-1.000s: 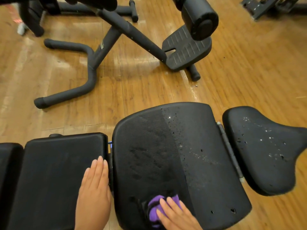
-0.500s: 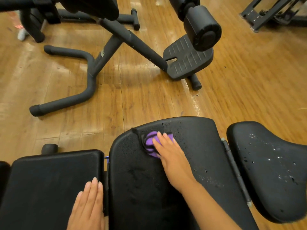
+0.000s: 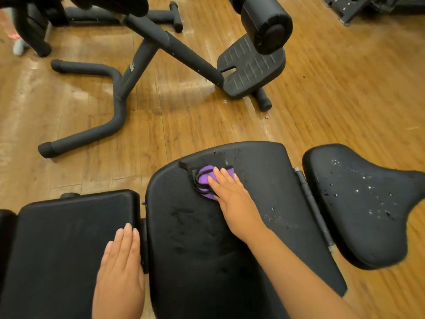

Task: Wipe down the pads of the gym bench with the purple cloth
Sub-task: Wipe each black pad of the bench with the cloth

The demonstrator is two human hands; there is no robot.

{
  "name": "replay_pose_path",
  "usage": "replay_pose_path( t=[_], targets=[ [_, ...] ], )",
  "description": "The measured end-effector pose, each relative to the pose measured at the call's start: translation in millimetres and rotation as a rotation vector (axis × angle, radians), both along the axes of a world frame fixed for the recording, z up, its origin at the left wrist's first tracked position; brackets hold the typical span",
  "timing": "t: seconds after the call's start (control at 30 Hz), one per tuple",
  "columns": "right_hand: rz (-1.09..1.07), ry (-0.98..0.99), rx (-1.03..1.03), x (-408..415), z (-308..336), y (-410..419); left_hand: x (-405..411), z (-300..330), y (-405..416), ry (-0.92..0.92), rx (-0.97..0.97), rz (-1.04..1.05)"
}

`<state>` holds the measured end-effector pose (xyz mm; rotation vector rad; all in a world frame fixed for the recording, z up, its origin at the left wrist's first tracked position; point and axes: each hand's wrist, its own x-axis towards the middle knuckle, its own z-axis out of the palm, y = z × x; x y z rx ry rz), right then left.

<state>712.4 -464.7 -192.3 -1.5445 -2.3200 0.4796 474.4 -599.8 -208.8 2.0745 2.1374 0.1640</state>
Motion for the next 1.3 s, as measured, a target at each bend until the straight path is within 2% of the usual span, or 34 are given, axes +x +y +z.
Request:
replay_pose_path(
  t=[0.33, 0.43, 0.5, 0.53, 0.6, 0.67, 0.73, 0.77, 0.87, 1.07, 1.3],
  targets=[
    [0.066, -0.110, 0.035, 47.3, -14.9, -169.5, 2.9, 1.1, -1.0, -0.010, 0.010, 0.002],
    [0.156, -0.303, 0.096, 57.2, -20.5, -200.0, 0.2, -1.3, -1.5, -0.032, -0.001, 0.017],
    [0.219, -0.365, 0.165, 44.1, -28.1, -205.7, -0.1, -2.1, -0.8, -0.040, -0.008, 0.019],
    [0.084, -0.331, 0.205, 46.1, -30.2, -201.2, -0.2, -2.3, 0.4, -0.044, -0.007, 0.017],
    [-0.125, -0.088, 0.484, 36.2, -43.8, -193.4, -1.6, -3.3, 2.8, -0.049, 0.001, 0.003],
    [-0.048, -0.160, 0.244, 40.0, -21.5, -192.3, -2.8, -4.4, 3.9, -0.069, 0.001, -0.021],
    [-0.025, -0.244, 0.168, 37.6, -19.1, -155.1, -5.0, -6.5, 4.6, -0.083, 0.021, -0.041],
    [-0.028, -0.206, 0.147, 40.2, -24.4, -141.4, -5.5, -7.0, 4.4, -0.087, 0.033, -0.051],
    [-0.215, -0.050, 0.047, 10.7, -11.5, -57.0, -5.8, -7.4, 4.9, -0.081, 0.092, -0.067],
    [-0.323, -0.057, 0.012, -16.1, -2.9, 63.7, -1.2, -11.6, 5.5, -0.027, 0.139, -0.040],
    [-0.360, -0.078, 0.056, -29.3, -0.4, 97.2, -4.9, -16.3, 2.4, -0.007, 0.192, -0.047]
  ],
)
